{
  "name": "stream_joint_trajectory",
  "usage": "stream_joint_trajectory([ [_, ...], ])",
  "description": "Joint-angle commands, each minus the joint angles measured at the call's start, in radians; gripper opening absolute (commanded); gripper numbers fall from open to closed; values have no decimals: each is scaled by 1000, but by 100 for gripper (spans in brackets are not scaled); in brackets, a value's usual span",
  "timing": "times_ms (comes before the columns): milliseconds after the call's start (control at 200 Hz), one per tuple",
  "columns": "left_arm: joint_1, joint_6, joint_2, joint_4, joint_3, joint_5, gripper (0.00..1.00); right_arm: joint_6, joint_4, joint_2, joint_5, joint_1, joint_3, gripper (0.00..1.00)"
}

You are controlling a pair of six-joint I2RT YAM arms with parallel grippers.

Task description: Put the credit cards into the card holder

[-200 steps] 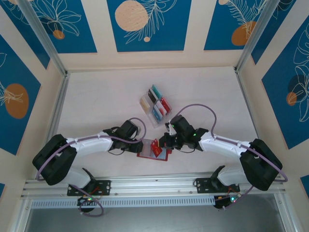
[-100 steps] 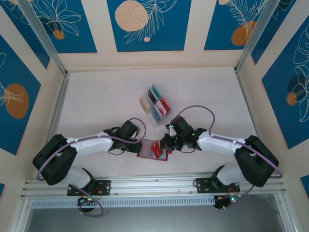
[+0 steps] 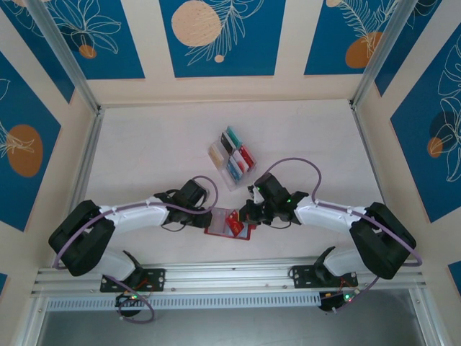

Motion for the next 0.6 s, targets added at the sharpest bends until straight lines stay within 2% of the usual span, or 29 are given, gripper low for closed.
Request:
stream_joint_trajectory([
  [0,-17,-1,28,28,-10,2,41,-3,-3,25,-24,1,0,0],
  [595,-38,-34,23,50,-50,5,37,39,111,103,-49,-1,-4,0],
])
